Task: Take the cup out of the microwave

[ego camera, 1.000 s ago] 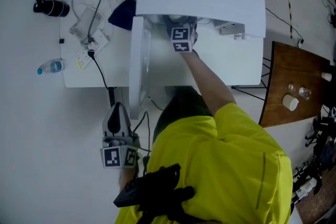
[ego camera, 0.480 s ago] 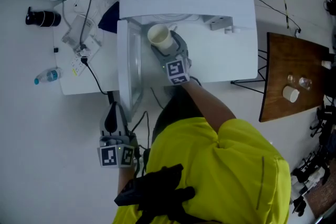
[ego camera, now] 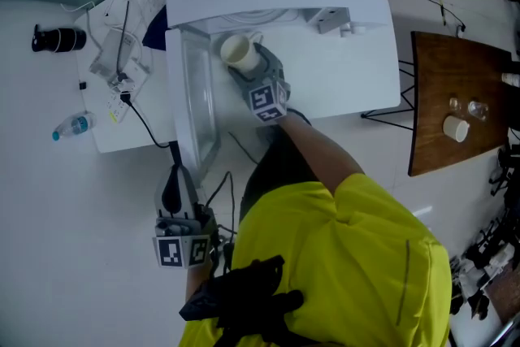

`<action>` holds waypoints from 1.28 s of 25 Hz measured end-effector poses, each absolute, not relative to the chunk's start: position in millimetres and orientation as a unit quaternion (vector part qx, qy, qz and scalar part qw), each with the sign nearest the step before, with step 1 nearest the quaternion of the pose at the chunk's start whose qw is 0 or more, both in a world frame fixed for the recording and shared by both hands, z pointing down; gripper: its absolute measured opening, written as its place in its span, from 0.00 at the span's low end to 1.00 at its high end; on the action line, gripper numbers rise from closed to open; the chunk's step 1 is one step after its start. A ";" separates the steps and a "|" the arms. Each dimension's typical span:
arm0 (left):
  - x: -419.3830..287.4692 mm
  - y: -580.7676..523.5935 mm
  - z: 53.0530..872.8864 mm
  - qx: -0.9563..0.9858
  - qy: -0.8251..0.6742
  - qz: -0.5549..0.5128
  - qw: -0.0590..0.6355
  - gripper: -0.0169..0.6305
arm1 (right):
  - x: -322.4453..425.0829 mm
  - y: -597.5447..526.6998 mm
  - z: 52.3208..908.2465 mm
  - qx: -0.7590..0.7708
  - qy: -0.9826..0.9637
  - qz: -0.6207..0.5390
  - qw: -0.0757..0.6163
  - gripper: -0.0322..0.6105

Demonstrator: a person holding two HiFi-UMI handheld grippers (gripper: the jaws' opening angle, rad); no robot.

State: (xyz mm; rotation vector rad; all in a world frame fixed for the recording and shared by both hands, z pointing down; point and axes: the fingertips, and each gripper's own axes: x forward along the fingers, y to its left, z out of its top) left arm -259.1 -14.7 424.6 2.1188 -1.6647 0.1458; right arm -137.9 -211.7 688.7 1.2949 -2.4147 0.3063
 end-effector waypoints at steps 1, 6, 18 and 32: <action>-258.5 -14.1 426.3 0.765 -0.602 0.055 0.222 0.03 | -136.5 -209.2 690.4 0.463 -0.858 0.111 0.194 0.66; -258.1 -9.1 427.1 0.764 -0.602 0.057 0.224 0.03 | -126.5 -198.4 691.5 0.466 -0.853 0.106 0.209 0.66; -241.0 -1.1 437.2 0.775 -0.585 0.076 0.225 0.03 | -99.0 -166.0 704.5 0.468 -0.850 0.111 0.216 0.65; -256.5 11.8 408.4 0.772 -0.595 0.052 0.215 0.03 | -30.5 -55.6 676.8 0.442 -0.840 0.198 0.245 0.48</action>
